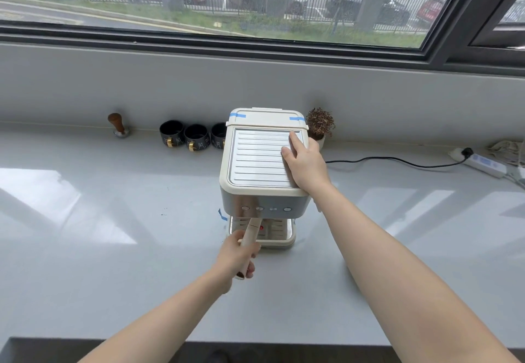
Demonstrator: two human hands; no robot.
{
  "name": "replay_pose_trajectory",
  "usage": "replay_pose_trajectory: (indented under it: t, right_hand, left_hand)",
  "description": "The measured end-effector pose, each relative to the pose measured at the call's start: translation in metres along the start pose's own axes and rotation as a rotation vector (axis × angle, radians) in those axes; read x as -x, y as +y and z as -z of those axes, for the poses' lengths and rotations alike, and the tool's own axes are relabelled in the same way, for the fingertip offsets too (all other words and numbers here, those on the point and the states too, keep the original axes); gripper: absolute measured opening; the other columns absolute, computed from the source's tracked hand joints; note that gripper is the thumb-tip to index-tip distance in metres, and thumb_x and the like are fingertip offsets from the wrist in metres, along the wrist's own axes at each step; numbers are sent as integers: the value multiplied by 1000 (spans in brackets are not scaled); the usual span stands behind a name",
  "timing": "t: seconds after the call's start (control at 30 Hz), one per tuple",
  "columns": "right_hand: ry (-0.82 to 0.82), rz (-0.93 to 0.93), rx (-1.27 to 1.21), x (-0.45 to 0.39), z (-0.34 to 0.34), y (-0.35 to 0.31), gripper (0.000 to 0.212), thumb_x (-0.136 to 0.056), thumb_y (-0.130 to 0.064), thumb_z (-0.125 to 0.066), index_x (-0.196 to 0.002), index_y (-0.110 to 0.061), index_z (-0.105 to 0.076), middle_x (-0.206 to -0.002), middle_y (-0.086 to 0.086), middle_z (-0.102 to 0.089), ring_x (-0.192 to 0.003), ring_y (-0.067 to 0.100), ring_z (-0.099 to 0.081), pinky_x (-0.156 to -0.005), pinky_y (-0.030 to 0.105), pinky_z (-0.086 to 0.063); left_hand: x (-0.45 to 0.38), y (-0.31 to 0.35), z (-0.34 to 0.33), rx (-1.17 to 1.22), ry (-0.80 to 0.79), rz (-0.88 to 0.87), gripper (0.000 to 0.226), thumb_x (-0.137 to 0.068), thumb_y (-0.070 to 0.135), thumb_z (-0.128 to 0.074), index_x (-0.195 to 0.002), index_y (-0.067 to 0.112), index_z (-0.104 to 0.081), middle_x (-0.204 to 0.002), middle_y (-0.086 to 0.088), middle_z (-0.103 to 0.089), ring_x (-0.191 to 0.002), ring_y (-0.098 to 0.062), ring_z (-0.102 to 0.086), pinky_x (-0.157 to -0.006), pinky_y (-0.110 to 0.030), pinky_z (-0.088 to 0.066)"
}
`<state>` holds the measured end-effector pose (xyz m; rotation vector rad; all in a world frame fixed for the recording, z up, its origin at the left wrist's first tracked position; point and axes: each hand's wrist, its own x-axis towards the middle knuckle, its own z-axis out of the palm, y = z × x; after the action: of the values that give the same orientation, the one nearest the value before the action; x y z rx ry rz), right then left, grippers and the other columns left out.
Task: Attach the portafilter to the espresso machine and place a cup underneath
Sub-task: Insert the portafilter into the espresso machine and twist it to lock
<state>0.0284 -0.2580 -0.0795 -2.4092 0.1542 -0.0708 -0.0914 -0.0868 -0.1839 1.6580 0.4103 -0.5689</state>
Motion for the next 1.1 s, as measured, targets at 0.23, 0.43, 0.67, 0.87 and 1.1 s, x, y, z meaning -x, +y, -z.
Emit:
replay_pose_trajectory:
  t: [0.23,0.43,0.67,0.87,1.1]
  right_hand:
    - [13,-10,-140,1,2,1,50,-96,-38,-44,-144,-31,-36,-153,3,-28,-136,20,-36,-100,24,-29]
    - [17,-18,-148,-3,-1,4,55,-97,-35,-45,-148,-24,-29,-155,5,-25,-139,21,-31,-107,27,-27]
    - [30,-4,-159,-5,-3,7,56,-97,-34,-45,-149,-23,-27,-157,3,-23,-142,20,-27,-108,29,-28]
    - [25,-7,-140,-6,-3,8,56,-97,-34,-43,-149,-23,-26,-157,3,-23,-141,21,-27,-108,30,-29]
    - [7,-17,-168,-3,-4,7,57,-97,-35,-43,-150,-23,-26,-157,4,-23,-141,22,-27,-110,33,-28]
  left_hand:
    - [8,-17,-14,329,0,153,18,-84,20,-62,-81,9,-48,-48,-1,-35,-35,-13,-19,-37,-17,-15]
    - [11,-15,-54,500,188,188,21,-82,18,-65,-74,8,-48,-47,-2,-34,-34,-13,-17,-34,-19,-13]
    - [5,-20,-76,342,373,147,30,-83,33,-62,-68,9,-50,-51,-2,-39,-39,-19,-28,-43,-26,-23]
    - [3,-19,-79,282,423,162,33,-81,36,-60,-63,11,-51,-53,-3,-43,-46,-24,-33,-52,-33,-30]
    - [8,-18,-69,79,311,69,33,-83,46,-49,-70,16,-50,-56,-2,-46,-49,-25,-40,-53,-30,-33]
